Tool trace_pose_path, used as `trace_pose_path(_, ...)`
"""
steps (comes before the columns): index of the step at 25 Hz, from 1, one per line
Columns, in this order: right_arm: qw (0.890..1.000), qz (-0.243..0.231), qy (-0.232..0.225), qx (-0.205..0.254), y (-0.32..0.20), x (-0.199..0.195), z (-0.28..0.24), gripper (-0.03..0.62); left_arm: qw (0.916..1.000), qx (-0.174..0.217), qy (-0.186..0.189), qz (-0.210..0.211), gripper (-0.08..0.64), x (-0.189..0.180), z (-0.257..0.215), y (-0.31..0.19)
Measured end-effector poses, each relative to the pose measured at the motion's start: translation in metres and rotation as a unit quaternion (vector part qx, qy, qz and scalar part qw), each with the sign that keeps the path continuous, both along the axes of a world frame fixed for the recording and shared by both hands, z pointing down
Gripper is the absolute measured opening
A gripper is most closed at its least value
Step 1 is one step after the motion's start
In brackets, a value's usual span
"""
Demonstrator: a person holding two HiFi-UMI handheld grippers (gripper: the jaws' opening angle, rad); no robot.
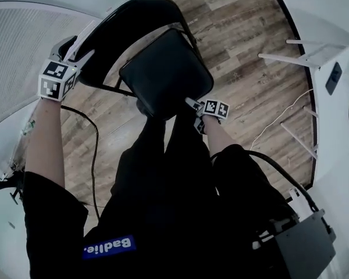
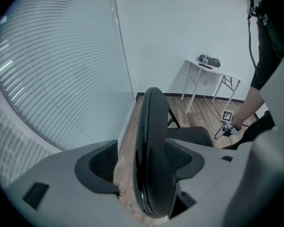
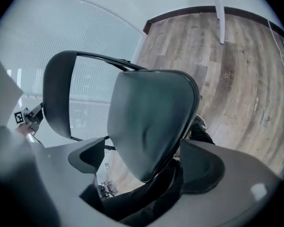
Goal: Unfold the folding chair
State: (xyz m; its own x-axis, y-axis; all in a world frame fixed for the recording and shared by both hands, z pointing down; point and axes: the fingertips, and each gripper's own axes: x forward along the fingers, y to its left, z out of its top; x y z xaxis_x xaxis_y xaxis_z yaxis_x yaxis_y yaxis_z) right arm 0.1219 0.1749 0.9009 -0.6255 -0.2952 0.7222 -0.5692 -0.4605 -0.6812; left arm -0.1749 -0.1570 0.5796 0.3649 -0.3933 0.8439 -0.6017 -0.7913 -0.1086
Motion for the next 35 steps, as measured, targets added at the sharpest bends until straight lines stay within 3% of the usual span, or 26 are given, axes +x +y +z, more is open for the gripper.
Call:
trace_pose_path(5,0.996,-0.051,-0.01,0.077,-0.056,0.006,-0.099,0.462,0.9985,0.021,0.048,-0.019,0.288,0.027,-0.05,0.028)
trace_pose_path(9,0.988,-0.073,-0.022,0.131,-0.087,-0.006,-0.183,0.459,0.9947,-0.002,0.093,-0.043,0.288,0.047,-0.067,0.083)
trace_pose_path(13,0.975,-0.101,-0.054,0.19,-0.116,-0.034,-0.266,0.454,0.9837,-0.027,0.164,-0.069,0.288,0.069,-0.088,0.134)
trace_pose_path(16,0.956,-0.142,-0.06,0.251,-0.139,-0.058,-0.325,0.381,0.9687,-0.037,0.227,-0.094,0.286,0.086,-0.111,0.156)
trace_pose_path(19,0.928,-0.187,-0.056,0.316,-0.151,-0.081,-0.378,0.296,0.9537,-0.033,0.28,-0.104,0.273,0.105,-0.142,0.169)
trace_pose_path(23,0.884,-0.232,-0.056,0.402,-0.162,-0.109,-0.451,0.205,0.9386,0.004,0.332,-0.094,0.155,0.121,-0.189,0.174)
trace_pose_path(28,0.82,-0.263,-0.049,0.505,-0.172,-0.133,-0.542,0.077,0.9088,0.05,0.401,-0.104,0.043,0.114,-0.254,0.174)
trace_pose_path(31,0.781,-0.277,-0.049,0.557,-0.174,-0.15,-0.586,0.003,0.8973,0.075,0.422,-0.107,0.013,0.106,-0.284,0.177)
trace_pose_path(35,0.72,-0.312,-0.054,0.617,-0.166,-0.179,-0.631,0.002,0.8867,0.098,0.436,-0.119,0.006,0.094,-0.309,0.18)
